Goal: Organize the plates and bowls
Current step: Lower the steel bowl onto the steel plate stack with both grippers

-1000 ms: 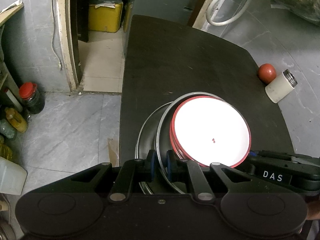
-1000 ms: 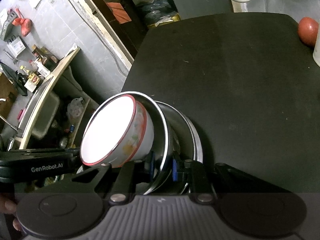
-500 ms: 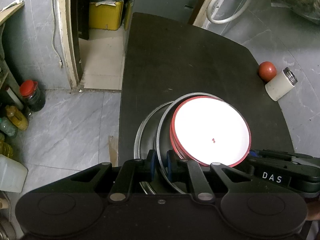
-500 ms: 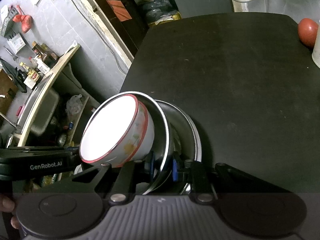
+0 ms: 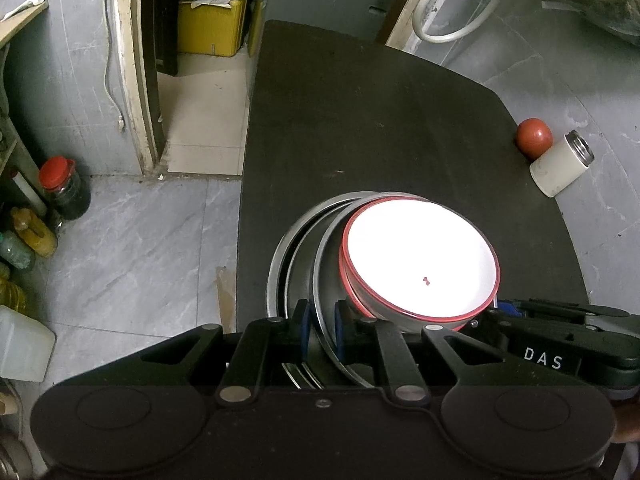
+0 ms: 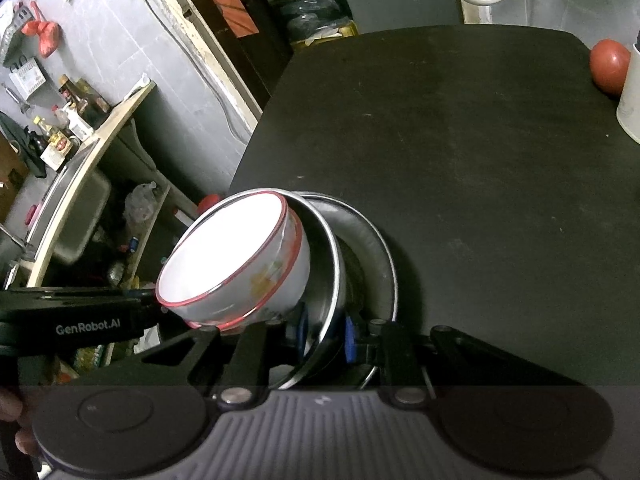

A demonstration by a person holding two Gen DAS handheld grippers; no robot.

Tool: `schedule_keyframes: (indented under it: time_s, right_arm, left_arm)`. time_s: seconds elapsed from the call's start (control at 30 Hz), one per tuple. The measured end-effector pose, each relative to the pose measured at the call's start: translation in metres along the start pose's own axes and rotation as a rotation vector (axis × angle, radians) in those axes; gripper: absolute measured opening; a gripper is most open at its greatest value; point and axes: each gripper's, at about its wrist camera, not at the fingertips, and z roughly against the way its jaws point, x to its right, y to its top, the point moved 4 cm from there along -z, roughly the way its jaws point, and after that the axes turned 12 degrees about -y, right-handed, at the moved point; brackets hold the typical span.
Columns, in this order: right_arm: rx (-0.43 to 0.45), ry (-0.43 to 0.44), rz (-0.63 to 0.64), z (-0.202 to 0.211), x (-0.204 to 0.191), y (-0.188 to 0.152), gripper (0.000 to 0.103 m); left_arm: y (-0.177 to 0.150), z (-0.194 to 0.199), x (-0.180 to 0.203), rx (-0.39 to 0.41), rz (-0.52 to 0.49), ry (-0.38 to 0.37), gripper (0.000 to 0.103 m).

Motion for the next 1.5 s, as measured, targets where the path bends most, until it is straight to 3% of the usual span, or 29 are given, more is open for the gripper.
schedule_keyframes:
  time_s: [0.53,1.2,1.5]
  right_arm:
    - [0.016,-0.033,0.049,0.002,-0.001,0.001,0.023]
    - [0.065,-0.041,0.041,0.016,0.012,-0.002,0.032]
    - [0.073,-0.041,0.040,0.020,0.013,-0.002,0.035]
  left_arm:
    - [-0.001,0.000,0.000,-0.002,-0.001,0.003,0.015]
    - [-0.001,0.004,-0.001,-0.006,0.006,0.005,0.016]
    - [-0.004,0.013,-0.002,0.025,-0.002,0.053,0.035]
